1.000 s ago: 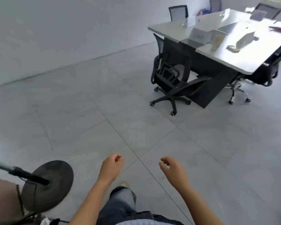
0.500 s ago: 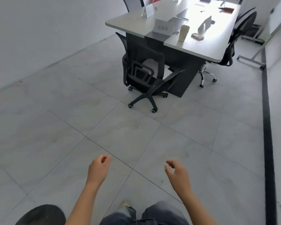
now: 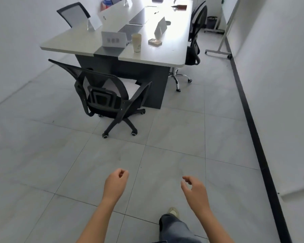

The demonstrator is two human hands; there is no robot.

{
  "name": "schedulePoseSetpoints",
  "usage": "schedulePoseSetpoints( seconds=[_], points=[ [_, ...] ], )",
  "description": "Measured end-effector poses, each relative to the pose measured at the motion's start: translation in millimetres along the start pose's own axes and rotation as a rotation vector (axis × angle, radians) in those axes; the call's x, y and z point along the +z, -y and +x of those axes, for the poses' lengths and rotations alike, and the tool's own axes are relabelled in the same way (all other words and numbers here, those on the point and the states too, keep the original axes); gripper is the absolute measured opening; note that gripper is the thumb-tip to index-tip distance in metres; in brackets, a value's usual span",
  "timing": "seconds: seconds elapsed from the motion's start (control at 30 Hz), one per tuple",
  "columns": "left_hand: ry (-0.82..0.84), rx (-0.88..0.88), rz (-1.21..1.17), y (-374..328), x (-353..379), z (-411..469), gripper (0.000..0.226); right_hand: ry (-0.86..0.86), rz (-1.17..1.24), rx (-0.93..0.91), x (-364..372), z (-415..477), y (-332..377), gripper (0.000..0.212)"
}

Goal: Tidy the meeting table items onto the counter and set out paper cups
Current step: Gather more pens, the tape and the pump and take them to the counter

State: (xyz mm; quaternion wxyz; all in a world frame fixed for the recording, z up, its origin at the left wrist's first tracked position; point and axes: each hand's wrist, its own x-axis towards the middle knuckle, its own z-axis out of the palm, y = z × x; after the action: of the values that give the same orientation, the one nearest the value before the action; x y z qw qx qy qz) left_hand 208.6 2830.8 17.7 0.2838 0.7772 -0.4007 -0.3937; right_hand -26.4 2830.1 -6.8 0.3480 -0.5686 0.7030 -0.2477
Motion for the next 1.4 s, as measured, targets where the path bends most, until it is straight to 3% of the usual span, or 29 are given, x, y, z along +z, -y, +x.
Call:
schedulePoseSetpoints(
  seconds=[0.2,0.33,0.7,0.9,1.1,1.3,1.4],
  points=[
    [0.126,0.152,-0.003,-102,84,36,0.023,-0.108,0.049,0.009,-69,94,-14,0.024],
    [0.191,0.215,0.128,-135,124,54,0.02,-0.106,0.081,0.066,-88,138,-25,0.024],
    [0.015,0.073,0.02,-182,130,184,0.02,-0.035,0.029,0.004,-103,286,-2,0.024],
    [0.012,0.071,-0.03,-252,146,291,0.02,-0.079,-0.002,-0.029,-124,397,39,0.025],
    [0.118,0.161,-0.018,-336,173,373,0.02,-0.114,0.034,0.048,-131,475,49,0.022],
    [0.276,0.145,0.061,-373,234,404,0.018,-0.098,0.042,0.19,-142,520,19,0.02],
    [0.28,0.137,0.095,-396,264,423,0.018,-0.105,0.044,0.203,-166,562,6,0.02]
  ],
)
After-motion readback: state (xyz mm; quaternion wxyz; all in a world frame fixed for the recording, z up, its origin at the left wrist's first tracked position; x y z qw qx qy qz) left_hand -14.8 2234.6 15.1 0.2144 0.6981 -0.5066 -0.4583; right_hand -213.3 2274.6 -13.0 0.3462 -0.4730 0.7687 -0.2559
